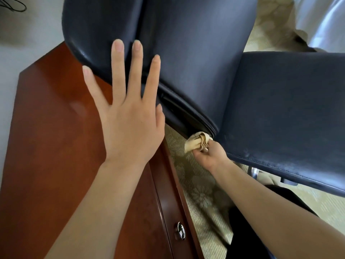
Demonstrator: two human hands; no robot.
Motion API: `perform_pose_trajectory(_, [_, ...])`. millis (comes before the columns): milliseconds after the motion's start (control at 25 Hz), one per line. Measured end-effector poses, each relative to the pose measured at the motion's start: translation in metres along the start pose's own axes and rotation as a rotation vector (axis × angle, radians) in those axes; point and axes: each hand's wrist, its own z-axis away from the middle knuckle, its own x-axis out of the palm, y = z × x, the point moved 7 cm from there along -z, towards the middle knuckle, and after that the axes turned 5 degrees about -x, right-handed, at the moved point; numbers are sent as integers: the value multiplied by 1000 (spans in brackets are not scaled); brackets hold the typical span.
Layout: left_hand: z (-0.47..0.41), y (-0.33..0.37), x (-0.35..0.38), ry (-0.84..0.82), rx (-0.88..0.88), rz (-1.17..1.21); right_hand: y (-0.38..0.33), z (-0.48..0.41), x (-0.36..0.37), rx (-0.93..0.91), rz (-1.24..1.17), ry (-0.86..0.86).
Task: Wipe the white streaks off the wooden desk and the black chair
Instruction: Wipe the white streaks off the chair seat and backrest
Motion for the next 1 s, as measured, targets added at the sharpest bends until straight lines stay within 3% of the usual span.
perform_pose_trajectory(320, [-2, -1, 6, -17, -9, 30, 15, 80, 52, 128, 85, -192])
perform_pose_trajectory(480, [-4, -3, 9, -23, -7, 27, 10, 75, 55, 189, 111, -265])
perform_pose_trajectory(760, [-6, 2, 15, -27, -42, 20, -22, 7, 6, 174, 138, 41])
perform_pose_trajectory(1000, [-8, 3, 11, -70, -46, 36, -26, -11, 1, 154, 98, 196])
